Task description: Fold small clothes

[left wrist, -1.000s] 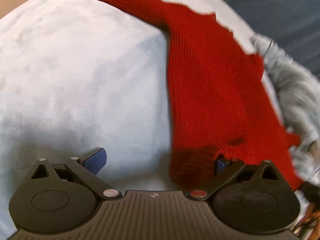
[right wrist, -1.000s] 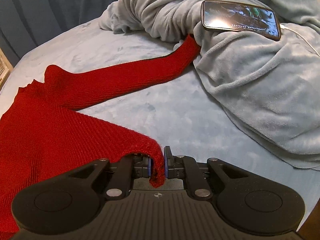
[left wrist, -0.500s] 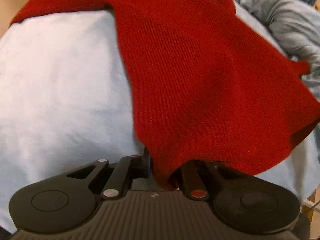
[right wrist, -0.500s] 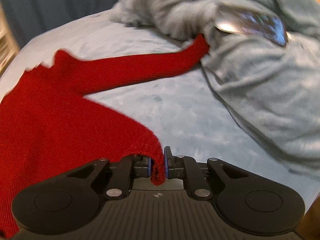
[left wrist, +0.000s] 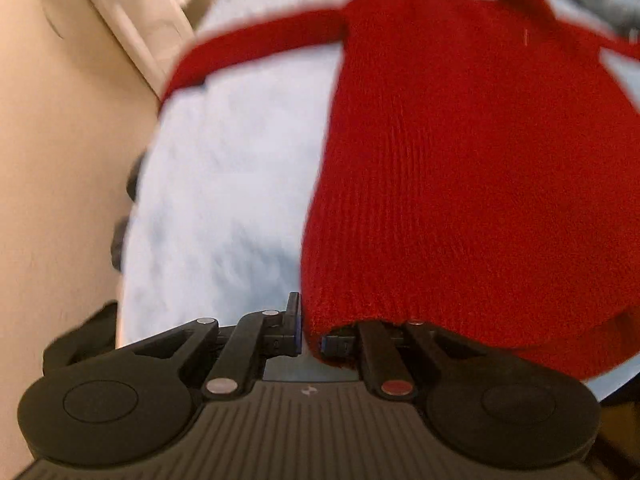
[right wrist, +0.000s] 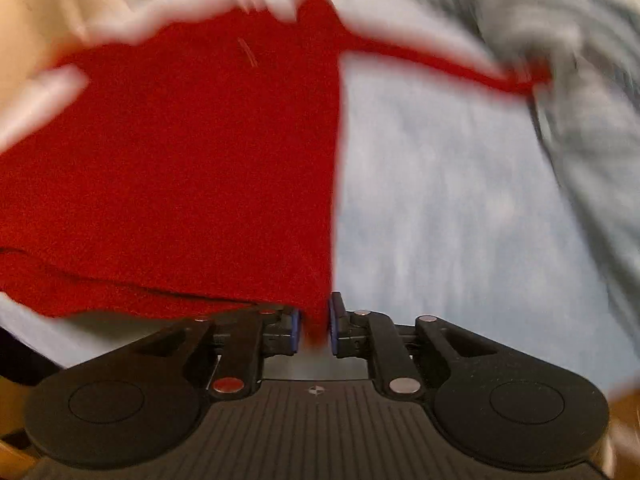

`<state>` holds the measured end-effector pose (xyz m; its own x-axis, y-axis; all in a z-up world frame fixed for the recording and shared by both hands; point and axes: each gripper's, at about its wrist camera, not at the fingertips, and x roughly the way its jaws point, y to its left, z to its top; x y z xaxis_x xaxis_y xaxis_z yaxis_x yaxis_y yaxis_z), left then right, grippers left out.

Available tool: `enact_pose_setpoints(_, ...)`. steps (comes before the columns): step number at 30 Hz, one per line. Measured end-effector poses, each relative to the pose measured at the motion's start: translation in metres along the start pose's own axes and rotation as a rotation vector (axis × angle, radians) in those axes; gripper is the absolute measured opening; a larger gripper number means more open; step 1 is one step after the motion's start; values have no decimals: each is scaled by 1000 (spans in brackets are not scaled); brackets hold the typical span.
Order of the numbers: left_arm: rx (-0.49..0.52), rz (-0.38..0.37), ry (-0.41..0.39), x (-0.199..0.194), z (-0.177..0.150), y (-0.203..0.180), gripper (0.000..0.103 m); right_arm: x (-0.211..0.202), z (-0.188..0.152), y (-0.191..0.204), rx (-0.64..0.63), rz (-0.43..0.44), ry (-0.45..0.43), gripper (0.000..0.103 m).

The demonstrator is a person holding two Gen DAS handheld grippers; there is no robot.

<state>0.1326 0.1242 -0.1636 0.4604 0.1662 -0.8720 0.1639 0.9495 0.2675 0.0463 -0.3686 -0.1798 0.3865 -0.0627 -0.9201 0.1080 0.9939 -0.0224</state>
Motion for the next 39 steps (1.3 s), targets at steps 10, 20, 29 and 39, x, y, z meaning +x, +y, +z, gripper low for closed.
enact_pose_setpoints(10, -74, -50, -53, -7, -17, -1, 66, -30, -14, -20, 200, 61, -123, 38)
enact_pose_setpoints(20, -125, -80, -27, 17, -13, -6, 61, 37, 0, -10, 396, 216, 4, 63)
enact_pose_setpoints(29, -56, -111, -51, -15, -19, -16, 9, 3, 12, -27, 181, 126, 0, 16)
enact_pose_setpoints(39, -376, -278, -249, -27, -1, 71, 103, -6, 13, -17, 259, 31, -89, 66)
